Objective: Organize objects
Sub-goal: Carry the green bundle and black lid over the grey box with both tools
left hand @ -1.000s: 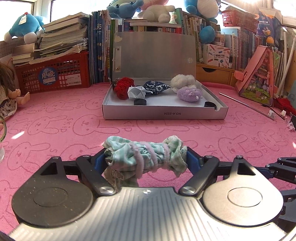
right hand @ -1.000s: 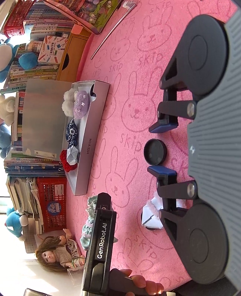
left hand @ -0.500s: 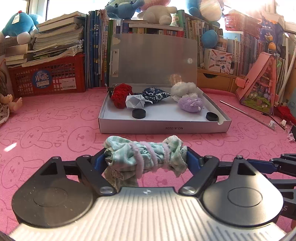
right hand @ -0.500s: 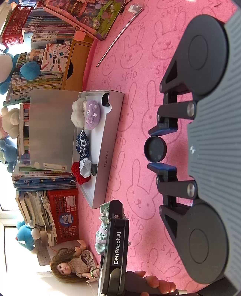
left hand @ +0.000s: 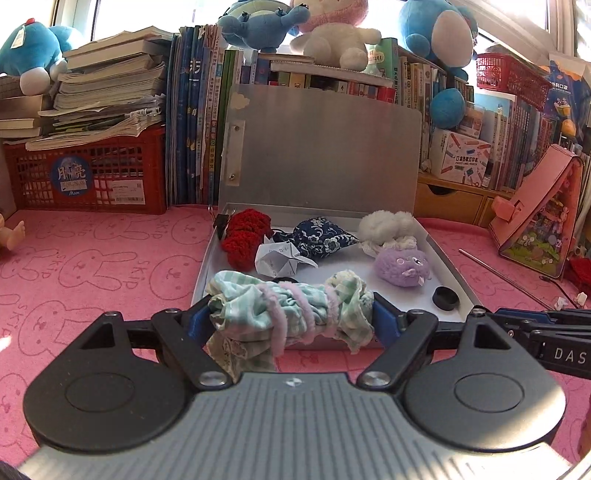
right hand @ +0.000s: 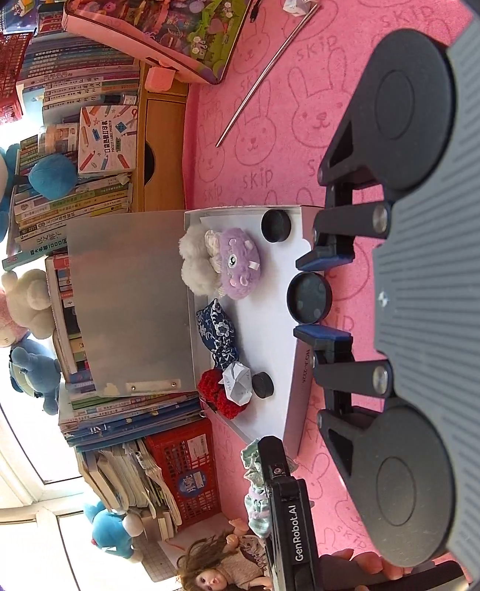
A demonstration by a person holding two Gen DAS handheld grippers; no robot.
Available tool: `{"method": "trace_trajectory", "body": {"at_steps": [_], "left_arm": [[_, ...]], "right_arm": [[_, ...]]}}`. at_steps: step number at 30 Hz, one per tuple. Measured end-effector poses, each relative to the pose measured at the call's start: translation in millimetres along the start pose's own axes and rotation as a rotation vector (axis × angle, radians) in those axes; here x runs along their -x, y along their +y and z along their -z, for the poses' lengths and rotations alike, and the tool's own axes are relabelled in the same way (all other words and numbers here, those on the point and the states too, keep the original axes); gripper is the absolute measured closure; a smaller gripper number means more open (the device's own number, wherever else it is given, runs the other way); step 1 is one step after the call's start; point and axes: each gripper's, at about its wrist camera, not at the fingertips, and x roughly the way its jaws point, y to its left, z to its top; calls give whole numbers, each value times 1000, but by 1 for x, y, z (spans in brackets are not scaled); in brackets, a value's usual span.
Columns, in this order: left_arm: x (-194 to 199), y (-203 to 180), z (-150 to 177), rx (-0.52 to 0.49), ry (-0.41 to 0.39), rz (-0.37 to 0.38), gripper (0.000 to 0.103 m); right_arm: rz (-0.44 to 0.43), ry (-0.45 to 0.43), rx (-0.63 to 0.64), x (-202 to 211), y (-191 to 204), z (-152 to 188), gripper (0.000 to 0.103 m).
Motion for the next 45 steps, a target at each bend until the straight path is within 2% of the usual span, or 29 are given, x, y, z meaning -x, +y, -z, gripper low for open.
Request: {"method": "trace_trajectory", "body": {"at_steps": [14, 24, 33, 39, 45], "left_arm": [[-65, -2, -17, -71, 44, -2, 17], [-96, 2, -11, -103, 102, 14, 17], [-120, 9, -11, -102, 135, -24, 17], [-133, 21, -15, -80, 126, -53, 17], [-146, 24, -19, -99, 115, -76, 17]], "right_arm": [[71, 56, -8, -57, -6, -24, 66], [12, 133, -74, -84, -24, -30, 66], [17, 162, -69, -102, -24, -34, 66], [26, 158, -83, -109, -28, -38, 65], [47, 156, -76, -116, -29, -43, 65]]}}
